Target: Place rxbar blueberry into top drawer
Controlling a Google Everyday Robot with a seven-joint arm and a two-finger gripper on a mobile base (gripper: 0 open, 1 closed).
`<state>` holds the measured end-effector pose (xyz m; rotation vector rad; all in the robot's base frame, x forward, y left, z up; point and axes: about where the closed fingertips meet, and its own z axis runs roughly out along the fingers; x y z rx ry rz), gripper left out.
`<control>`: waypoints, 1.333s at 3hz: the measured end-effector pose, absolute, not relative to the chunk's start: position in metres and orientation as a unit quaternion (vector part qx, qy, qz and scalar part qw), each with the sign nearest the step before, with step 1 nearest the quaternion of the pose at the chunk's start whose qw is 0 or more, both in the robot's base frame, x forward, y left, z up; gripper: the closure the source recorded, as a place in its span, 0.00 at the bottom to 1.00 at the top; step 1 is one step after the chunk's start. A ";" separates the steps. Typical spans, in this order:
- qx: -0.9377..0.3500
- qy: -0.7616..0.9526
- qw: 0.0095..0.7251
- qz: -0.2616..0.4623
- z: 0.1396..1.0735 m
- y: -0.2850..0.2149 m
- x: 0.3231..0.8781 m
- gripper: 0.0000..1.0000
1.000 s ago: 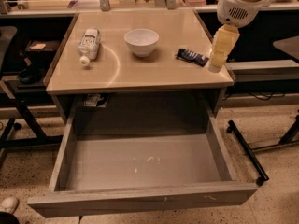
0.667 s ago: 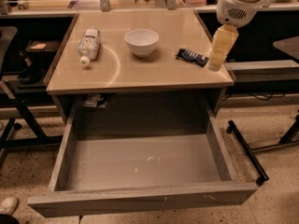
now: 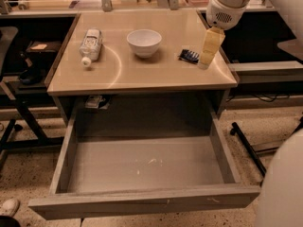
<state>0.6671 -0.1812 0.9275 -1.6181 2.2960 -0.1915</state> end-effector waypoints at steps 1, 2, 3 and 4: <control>-0.569 0.804 0.163 -0.054 0.911 -0.171 0.700 0.00; -0.565 0.808 0.160 -0.045 0.893 -0.170 0.723 0.00; -0.559 0.814 0.151 -0.034 0.871 -0.171 0.740 0.00; -0.558 0.817 0.143 -0.024 0.851 -0.170 0.753 0.00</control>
Offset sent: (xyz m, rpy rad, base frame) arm 0.0874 0.0052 -0.0453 0.0453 0.0622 -0.0134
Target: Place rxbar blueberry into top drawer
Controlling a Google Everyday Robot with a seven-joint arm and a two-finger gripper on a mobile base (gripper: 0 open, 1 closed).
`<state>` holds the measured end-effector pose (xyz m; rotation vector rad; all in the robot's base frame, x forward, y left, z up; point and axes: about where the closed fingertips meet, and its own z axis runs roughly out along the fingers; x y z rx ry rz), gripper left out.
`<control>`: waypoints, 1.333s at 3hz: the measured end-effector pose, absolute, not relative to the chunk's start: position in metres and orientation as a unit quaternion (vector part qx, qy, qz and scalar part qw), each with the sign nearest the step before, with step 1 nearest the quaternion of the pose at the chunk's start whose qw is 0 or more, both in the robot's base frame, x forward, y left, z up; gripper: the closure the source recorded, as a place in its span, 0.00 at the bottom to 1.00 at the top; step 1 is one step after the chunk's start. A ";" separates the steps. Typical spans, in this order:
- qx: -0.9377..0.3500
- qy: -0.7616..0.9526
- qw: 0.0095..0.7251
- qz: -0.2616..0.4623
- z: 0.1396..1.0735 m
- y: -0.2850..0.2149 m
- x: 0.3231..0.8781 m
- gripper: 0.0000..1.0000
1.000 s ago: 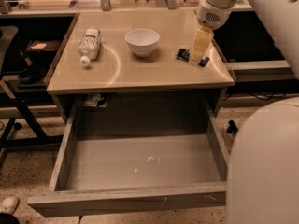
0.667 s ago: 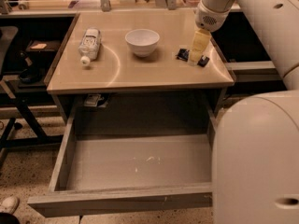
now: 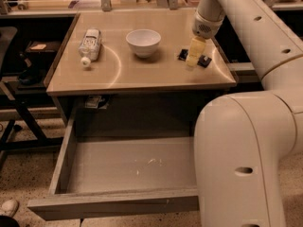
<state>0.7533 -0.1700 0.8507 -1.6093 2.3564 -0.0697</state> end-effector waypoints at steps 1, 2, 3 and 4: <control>-0.559 0.818 0.139 -0.017 0.835 -0.168 0.764 0.00; -0.560 0.817 0.135 -0.012 0.821 -0.169 0.770 0.00; -0.561 0.817 0.130 -0.010 0.813 -0.171 0.773 0.00; -0.561 0.817 0.130 -0.010 0.813 -0.171 0.773 0.18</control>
Offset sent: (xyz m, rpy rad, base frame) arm 0.0258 -0.0089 -0.0302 0.0038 0.0790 0.0107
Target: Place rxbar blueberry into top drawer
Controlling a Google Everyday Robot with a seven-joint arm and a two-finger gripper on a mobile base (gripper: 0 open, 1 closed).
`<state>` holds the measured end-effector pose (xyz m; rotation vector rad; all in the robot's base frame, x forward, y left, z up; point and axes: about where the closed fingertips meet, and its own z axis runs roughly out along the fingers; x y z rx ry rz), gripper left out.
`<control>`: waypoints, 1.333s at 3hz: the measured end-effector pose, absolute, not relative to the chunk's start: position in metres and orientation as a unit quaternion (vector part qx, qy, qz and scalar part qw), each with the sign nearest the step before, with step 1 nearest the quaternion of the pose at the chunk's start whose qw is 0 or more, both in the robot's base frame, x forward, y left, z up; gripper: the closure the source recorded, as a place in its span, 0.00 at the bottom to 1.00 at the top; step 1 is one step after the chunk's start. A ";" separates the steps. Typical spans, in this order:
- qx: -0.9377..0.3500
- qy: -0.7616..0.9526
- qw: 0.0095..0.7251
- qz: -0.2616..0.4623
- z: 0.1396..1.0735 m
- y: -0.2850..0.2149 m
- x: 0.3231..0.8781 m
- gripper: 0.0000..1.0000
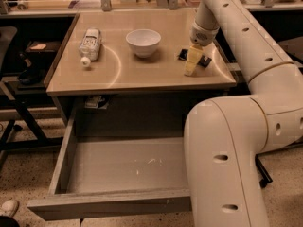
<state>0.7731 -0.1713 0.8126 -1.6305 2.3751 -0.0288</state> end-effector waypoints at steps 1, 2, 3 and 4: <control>-0.561 0.817 0.130 -0.010 0.813 -0.171 0.773 0.41; -0.561 0.817 0.130 -0.010 0.813 -0.171 0.773 0.65; -0.561 0.817 0.130 -0.010 0.813 -0.171 0.773 0.88; -0.561 0.817 0.130 -0.010 0.816 -0.171 0.773 1.00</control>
Offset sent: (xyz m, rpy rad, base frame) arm 0.0000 0.0000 0.0000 0.0000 0.0000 0.0000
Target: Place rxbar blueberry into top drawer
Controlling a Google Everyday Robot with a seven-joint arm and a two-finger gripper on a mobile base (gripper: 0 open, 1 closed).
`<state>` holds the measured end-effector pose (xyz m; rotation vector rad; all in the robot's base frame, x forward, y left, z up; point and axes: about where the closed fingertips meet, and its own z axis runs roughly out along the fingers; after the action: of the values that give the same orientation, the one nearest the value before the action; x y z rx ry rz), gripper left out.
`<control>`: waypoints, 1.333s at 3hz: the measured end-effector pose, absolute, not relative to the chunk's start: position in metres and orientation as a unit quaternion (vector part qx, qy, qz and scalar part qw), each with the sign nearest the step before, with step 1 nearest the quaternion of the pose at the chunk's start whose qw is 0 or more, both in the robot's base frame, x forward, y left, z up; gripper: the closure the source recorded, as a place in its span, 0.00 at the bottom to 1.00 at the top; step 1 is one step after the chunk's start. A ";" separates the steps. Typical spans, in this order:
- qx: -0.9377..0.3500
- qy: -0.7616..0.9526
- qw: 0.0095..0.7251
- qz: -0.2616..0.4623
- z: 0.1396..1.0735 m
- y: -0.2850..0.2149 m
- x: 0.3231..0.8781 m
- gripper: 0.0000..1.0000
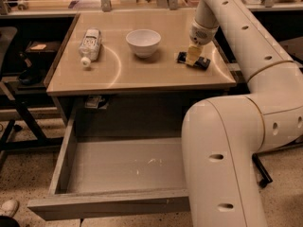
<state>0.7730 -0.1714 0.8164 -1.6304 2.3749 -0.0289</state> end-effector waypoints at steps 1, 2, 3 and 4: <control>-0.567 0.810 0.151 -0.011 0.841 -0.176 0.764 1.00; -0.568 0.804 0.176 0.003 0.867 -0.179 0.744 1.00; -0.565 0.801 0.197 0.025 0.883 -0.178 0.709 1.00; -0.572 0.801 0.175 0.036 0.864 -0.171 0.696 1.00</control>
Offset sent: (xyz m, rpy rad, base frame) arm -0.1012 -0.0072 0.0752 0.1415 -0.0725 0.0407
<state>0.6963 -0.1712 0.8635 -1.6208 2.2684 0.1033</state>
